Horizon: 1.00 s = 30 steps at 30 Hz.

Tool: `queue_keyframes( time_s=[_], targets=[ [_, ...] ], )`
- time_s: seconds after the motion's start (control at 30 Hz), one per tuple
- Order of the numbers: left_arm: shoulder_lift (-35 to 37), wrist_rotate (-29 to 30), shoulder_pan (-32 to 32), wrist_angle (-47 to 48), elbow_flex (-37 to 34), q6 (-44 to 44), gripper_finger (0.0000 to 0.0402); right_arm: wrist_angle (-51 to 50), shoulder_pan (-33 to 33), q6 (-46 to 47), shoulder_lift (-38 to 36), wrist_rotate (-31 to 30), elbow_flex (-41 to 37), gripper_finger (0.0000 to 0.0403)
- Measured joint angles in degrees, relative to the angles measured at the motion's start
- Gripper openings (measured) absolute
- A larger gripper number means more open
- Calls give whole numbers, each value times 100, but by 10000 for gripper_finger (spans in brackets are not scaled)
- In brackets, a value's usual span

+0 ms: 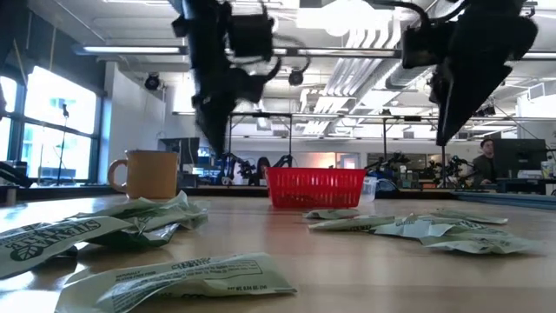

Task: Pick and place items into bin
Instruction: Put the white packet into the red basket

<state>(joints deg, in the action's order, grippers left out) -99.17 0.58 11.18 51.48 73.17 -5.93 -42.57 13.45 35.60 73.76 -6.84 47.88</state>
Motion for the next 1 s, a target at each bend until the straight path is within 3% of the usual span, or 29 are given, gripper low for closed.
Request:
queue_keyframes(
  time_s=[0.23, 0.4, 0.57, 0.73, 0.87, 1.0],
  targets=[
    [962, -730, -273, -867, -1382, 212, 276, 228, 747, 1516, 715, 347, 6, 261],
    [1775, -628, -336, -1196, -2058, -193, 276, 516, 837, 2131, 1234, 10, 6, 262],
    [2310, -599, -332, -1194, -2241, -335, 276, 500, 726, 2123, 1797, -644, 5, 262],
    [2546, -578, -332, -1077, -2241, -335, 276, 1045, 464, 1868, 2267, 101, 31, 262],
    [2595, -408, -332, -929, -2241, -335, 276, 1047, 314, 2122, 2459, 252, 34, 253],
    [2607, -313, -330, -883, -2241, -337, 276, 938, 11, 2454, 2423, 352, 30, 193]
  ],
)
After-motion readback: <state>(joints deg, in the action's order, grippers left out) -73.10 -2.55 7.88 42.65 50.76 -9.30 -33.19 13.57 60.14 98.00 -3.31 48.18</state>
